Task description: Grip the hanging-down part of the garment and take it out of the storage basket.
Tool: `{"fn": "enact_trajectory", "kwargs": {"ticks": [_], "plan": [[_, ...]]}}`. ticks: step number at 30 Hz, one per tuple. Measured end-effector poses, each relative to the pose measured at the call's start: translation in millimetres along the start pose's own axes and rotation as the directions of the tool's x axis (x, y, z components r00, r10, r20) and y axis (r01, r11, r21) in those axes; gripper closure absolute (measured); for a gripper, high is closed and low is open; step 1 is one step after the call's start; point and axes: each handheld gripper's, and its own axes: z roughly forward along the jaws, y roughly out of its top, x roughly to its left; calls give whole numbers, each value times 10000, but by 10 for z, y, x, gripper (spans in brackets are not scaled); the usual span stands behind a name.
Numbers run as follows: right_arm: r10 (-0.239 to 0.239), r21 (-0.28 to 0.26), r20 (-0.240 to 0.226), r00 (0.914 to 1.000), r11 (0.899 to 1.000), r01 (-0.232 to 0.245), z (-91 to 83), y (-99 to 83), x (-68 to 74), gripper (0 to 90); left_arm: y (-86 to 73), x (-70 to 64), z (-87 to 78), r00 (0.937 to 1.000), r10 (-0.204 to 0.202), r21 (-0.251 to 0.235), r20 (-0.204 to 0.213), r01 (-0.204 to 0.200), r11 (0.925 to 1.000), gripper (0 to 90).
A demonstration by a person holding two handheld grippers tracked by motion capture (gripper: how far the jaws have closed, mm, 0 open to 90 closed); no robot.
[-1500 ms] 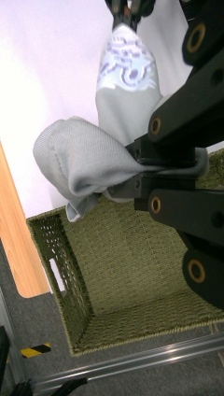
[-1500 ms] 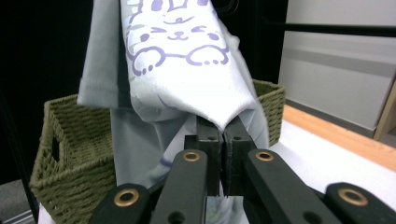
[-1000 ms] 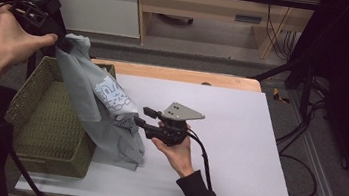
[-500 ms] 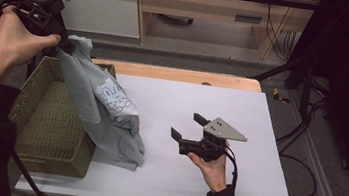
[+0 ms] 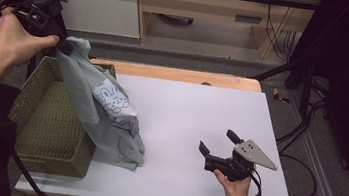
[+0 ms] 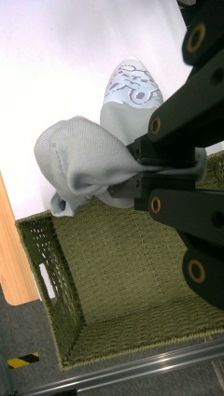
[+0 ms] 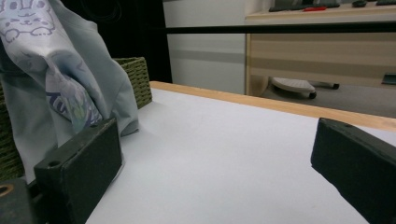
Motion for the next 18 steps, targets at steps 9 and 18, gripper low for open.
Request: {"fn": "enact_trajectory", "kwargs": {"ticks": [9, 18], "plan": [[148, -159, 199, 9997, 9998, -145, -165, -119, -48, 3, -7, 16, -2, 10000, 7, -5, 71, -7, 10000, 857], [177, 40, 95, 9998, 9998, -177, -252, -275, -59, 3, 13, -16, 20, 9999, 53, 16, 92, -53, 10000, 857]]}}
